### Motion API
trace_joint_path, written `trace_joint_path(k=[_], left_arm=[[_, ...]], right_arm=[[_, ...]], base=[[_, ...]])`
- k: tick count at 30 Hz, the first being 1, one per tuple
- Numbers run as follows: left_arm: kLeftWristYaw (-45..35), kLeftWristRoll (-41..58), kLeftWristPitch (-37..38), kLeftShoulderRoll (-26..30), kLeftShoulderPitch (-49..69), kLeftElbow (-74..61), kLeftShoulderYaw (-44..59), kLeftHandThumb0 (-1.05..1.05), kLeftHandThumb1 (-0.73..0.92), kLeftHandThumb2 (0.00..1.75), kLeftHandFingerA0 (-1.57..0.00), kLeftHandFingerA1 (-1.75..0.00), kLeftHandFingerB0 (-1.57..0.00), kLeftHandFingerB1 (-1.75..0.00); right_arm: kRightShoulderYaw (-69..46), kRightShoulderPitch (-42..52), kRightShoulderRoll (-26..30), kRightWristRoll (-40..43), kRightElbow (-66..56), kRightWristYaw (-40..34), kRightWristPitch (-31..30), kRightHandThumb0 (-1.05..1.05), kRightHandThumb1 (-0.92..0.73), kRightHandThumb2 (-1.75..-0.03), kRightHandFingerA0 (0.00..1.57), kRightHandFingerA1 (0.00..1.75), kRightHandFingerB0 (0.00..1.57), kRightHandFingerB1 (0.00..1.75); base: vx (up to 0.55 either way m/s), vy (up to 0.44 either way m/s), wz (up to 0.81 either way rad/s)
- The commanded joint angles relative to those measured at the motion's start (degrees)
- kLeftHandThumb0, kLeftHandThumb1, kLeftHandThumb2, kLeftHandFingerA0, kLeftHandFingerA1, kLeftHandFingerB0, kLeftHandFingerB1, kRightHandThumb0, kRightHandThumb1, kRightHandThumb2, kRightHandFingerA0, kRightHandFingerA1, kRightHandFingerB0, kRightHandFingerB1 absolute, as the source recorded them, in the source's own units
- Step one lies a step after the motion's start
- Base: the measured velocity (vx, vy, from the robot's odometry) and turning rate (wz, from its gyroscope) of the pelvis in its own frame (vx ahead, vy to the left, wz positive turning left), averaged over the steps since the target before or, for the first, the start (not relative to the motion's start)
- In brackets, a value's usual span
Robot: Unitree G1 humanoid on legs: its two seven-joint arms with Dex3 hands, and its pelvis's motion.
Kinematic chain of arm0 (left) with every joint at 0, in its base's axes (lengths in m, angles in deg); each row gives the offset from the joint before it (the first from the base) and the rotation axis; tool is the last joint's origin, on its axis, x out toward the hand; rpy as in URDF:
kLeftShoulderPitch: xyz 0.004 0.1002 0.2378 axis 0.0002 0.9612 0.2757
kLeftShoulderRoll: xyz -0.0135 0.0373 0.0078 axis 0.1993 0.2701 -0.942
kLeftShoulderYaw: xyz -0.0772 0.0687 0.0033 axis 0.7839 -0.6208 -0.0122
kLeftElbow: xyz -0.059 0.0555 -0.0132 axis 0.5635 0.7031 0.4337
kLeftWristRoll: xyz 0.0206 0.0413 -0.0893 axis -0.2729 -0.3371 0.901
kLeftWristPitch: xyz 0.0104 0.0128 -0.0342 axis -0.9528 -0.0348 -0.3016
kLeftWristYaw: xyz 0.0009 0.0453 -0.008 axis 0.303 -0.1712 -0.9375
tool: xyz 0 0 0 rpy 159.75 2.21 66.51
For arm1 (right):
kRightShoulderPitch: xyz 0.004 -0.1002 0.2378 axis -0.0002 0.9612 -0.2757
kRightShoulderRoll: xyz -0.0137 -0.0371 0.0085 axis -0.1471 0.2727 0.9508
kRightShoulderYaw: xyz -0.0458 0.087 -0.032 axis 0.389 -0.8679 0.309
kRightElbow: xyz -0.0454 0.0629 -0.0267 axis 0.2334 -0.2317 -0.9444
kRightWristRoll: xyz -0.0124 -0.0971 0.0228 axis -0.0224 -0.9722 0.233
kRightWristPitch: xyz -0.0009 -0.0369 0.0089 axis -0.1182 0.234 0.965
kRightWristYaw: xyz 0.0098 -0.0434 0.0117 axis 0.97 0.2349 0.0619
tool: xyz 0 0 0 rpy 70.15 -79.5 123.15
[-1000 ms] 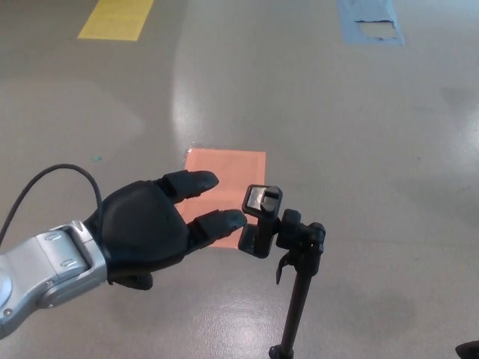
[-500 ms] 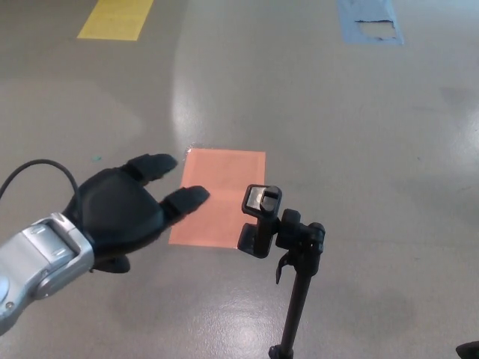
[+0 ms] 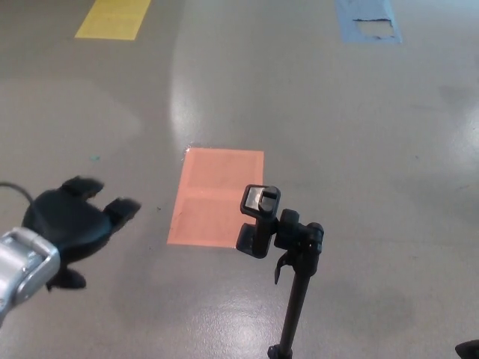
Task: The robot uses its left hand to grab the top of a phone stand kept on the floor and tilt it upwards to adjust its angle
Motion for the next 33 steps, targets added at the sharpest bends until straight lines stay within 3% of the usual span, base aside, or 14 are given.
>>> trace_joint_path(k=[1, 4, 5, 6, 8, 9, 10, 19, 26, 33], left_arm=[[1.6, 10.4, -2.8, -6.3, 3.8, 17.5, 3.8, -0.86, 0.72, 1.04, 0.0, -0.12, 0.0, -0.11], [4.2, 12.0, -2.2, -8.0, 5.1, 23.7, 5.1, -0.87, 0.77, 1.08, 0.0, -0.12, 0.0, -0.1], [6.3, 14.3, -1.7, -9.3, 6.6, 26.9, 7.3, -0.9, 0.79, 1.11, 0.0, -0.11, 0.0, -0.09], [6.8, 15.5, -1.5, -9.9, 7.2, 28.1, 8.5, -0.89, 0.81, 1.12, 0.0, -0.1, 0.0, -0.08], [7.5, 16.7, -1.3, -10.5, 7.5, 29.7, 9.8, -0.89, 0.81, 1.12, 0.0, -0.1, 0.0, -0.08], [7.6, 17.4, -1.3, -10.9, 7.6, 30.3, 10.6, -0.89, 0.82, 1.12, 0.0, -0.1, 0.0, -0.08], [7.7, 19.4, -0.8, -11.4, 8.3, 30.6, 12.6, -0.87, 0.78, 1.09, 0.0, -0.11, 0.0, -0.1], [9.1, 27.1, 3.3, -13.0, 16.2, 32.4, 22.0, -0.82, 0.77, 1.06, 0.0, -0.13, 0.0, -0.12], [1.3, 33.7, 3.0, -12.0, 14.8, 35.1, 29.8, -0.84, 0.77, 1.06, 0.0, -0.1, 0.0, -0.09], [-2.2, 34.9, 4.1, -11.7, 13.8, 36.3, 32.0, -0.8, 0.77, 1.06, 0.0, -0.17, 0.0, -0.12]], right_arm=[[0.4, 0.9, 1.0, -0.5, 0.0, 0.0, -0.1, -0.38, -0.44, -1.05, 0.01, 0.51, 0.0, 0.49], [0.8, 1.0, 1.0, -0.8, 0.1, 0.0, 0.5, -0.38, -0.46, -1.06, 0.0, 0.51, 0.0, 0.49], [0.6, 1.0, 1.0, -0.6, 0.0, 0.0, 0.3, -0.91, -0.69, -1.03, 0.05, 0.44, 0.05, 0.37], [0.6, 0.9, 1.1, -0.5, 0.0, 0.0, 0.2, -0.38, -0.45, -1.05, 0.01, 0.51, 0.0, 0.49], [0.6, 0.8, 1.1, -0.4, -0.1, -0.1, 0.1, -0.38, -0.45, -1.05, 0.01, 0.51, 0.0, 0.49], [0.5, 0.7, 1.2, -0.3, -0.1, -0.1, 0.1, -0.78, -0.83, -0.66, 0.13, 0.34, 0.14, 0.28], [0.4, 0.6, 1.2, -0.2, 0.0, -0.1, 0.1, -0.38, -0.46, -1.06, 0.01, 0.51, 0.0, 0.49], [0.7, 2.8, 0.6, -0.3, 0.2, -0.3, 1.0, -0.38, -0.47, -1.07, 0.01, 0.51, 0.0, 0.49], [0.6, 1.7, 0.2, -0.1, 0.3, -0.6, -0.1, -0.38, -0.43, -1.05, 0.01, 0.51, 0.0, 0.49], [1.0, 1.3, 0.5, -0.5, 0.1, -0.3, 0.8, -0.38, -0.46, -1.06, 0.01, 0.51, 0.0, 0.49]], base=[[0.0, 0.0, 0.0], [0.0, 0.0, 0.0], [0.0, 0.0, 0.0], [0.0, 0.0, 0.0], [0.0, 0.0, 0.0], [0.0, 0.0, 0.0], [0.0, 0.0, 0.0], [0.0, 0.0, 0.0], [0.0, 0.0, 0.0], [0.0, 0.0, 0.0]])
